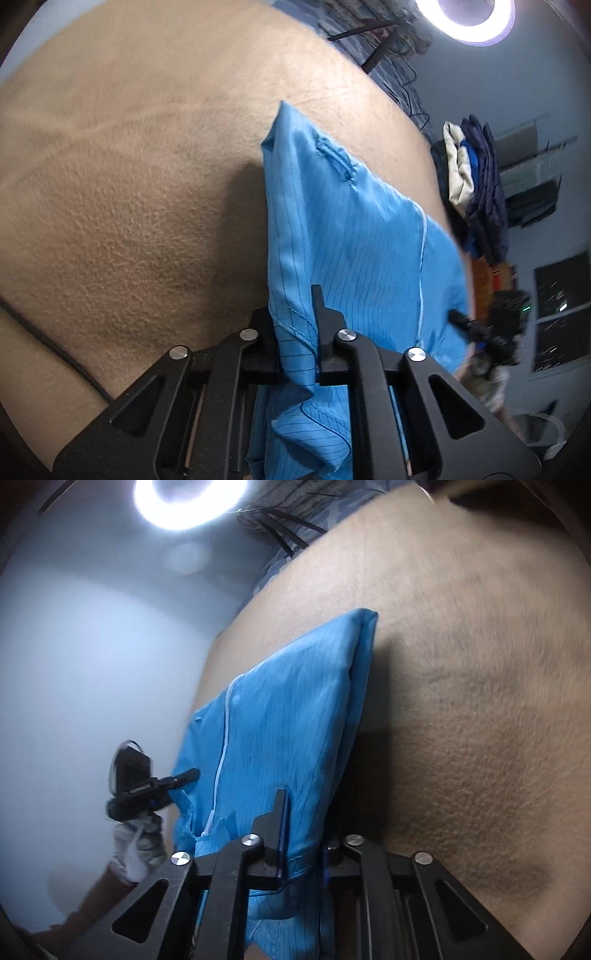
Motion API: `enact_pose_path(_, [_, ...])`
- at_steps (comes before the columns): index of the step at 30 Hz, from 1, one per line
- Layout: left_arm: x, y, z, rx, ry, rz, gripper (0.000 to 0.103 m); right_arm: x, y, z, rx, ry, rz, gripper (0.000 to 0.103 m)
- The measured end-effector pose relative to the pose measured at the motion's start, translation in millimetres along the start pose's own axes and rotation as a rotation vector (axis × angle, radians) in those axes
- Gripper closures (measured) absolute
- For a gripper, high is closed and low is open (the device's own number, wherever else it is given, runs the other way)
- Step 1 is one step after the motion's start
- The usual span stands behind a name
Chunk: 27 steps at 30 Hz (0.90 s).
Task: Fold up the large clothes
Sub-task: 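Grip the folded blue coat end with both tools and lift it, then carry the folded blue coat with both tools toward the navy clothes stack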
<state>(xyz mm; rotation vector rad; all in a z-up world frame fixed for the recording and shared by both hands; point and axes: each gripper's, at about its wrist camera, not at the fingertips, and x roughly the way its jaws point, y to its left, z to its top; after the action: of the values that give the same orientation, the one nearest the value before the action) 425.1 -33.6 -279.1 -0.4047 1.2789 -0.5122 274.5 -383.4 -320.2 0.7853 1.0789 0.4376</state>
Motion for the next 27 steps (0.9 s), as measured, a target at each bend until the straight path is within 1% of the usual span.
enact_pose_path(2, [-4.0, -6.1, -2.8, 0.028, -0.016, 0.024, 0.097, -3.1, 14.4, -0.4, -0.042, -0.003, -0.050, 0.096])
enact_pose_path(6, [-15.0, -25.3, -10.2, 0.101, -0.052, 0.077, 0.098, -7.7, 43.2, -1.0, -0.125, -0.005, -0.176, 0.097])
enact_pose_path(7, [-17.8, -29.4, -12.3, 0.117, -0.059, 0.084, 0.098, -8.9, 52.4, -1.8, -0.154, -0.007, -0.214, 0.097])
enact_pose_path(10, [-25.9, -42.9, -17.7, 0.160, -0.079, 0.097, 0.099, -11.8, 73.7, -3.3, -0.221, -0.014, -0.287, 0.098])
enact_pose_path(15, [-38.8, -66.8, -26.3, 0.202, -0.102, 0.092, 0.099, -21.4, 92.8, -4.1, -0.263, -0.030, -0.340, 0.099])
enact_pose_path(17, [-42.9, -80.2, -32.1, 0.231, -0.114, 0.096, 0.099, -25.6, 101.9, -5.1, -0.290, -0.033, -0.371, 0.099])
enact_pose_path(21, [-45.2, -110.2, -44.9, 0.278, -0.128, 0.091, 0.099, -36.2, 113.3, -6.8, -0.315, -0.051, -0.400, 0.099])
enact_pose_path(27, [-50.1, -152.0, -58.3, 0.327, -0.152, 0.048, 0.099, -74.0, 130.6, -16.8, -0.359, -0.093, -0.443, 0.099])
